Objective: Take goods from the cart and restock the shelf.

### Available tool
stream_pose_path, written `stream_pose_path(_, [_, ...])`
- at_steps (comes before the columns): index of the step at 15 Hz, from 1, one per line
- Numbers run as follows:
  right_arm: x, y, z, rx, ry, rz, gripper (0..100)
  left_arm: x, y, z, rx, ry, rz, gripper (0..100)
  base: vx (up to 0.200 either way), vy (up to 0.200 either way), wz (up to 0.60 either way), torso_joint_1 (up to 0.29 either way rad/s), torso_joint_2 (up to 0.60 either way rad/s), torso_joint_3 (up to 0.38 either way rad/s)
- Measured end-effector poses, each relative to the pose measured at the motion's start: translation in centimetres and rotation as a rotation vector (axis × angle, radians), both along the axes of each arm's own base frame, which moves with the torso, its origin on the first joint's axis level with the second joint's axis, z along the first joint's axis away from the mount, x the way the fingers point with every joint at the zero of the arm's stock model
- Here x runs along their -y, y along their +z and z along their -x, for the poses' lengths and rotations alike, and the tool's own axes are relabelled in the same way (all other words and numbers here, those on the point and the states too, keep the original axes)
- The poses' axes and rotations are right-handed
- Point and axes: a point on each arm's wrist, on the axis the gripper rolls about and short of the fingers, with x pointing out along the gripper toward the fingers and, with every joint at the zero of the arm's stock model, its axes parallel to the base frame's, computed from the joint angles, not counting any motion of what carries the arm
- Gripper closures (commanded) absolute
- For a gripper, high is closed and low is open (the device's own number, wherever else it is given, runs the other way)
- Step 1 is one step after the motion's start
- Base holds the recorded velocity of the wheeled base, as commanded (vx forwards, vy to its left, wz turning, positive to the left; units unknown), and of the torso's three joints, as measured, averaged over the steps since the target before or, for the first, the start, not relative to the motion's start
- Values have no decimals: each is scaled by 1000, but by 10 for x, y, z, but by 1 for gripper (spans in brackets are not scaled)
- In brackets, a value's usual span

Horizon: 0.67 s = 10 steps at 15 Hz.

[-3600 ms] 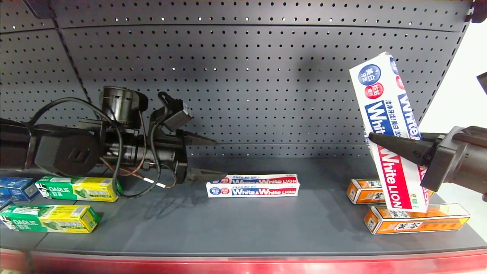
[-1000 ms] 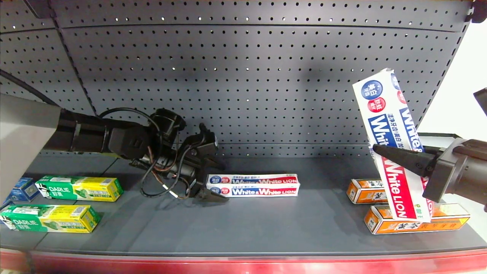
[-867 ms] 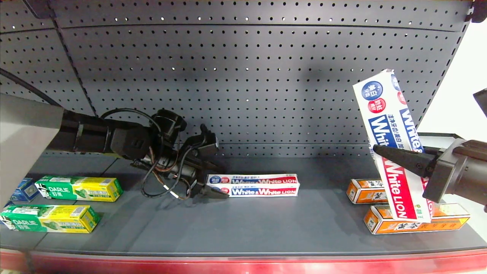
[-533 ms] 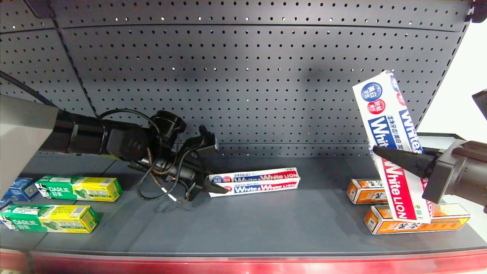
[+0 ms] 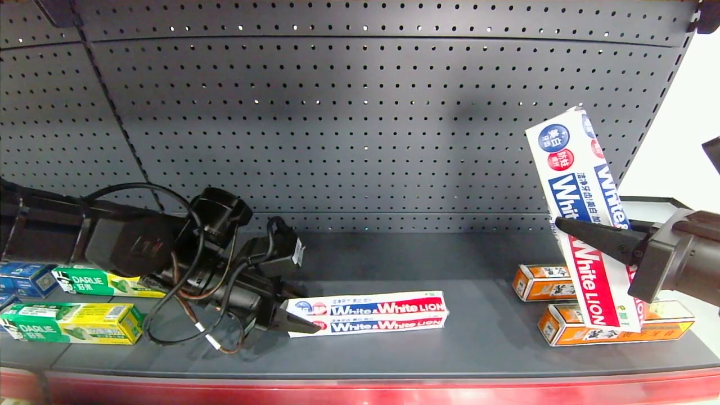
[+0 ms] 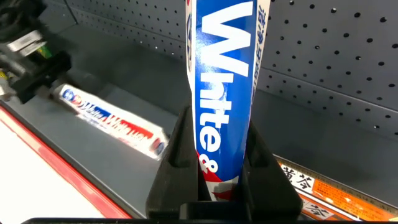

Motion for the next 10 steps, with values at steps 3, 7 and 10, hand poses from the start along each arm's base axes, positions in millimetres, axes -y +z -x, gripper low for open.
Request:
stream_pose_path(3, [1, 0, 1, 2, 0, -1, 100, -2, 2, 13, -3, -9, -2, 100, 0, 0, 0, 0, 0, 0])
stream_pose_path(7, [1, -1, 2, -2, -1, 1, 100, -2, 0, 31, -24, -32, -3, 100, 0, 0, 0, 0, 0, 0])
stream_pose_path(10, [2, -3, 2, -5, -3, 2, 100, -3, 1, 37, -22, -38, -3, 100, 0, 0, 0, 0, 0, 0])
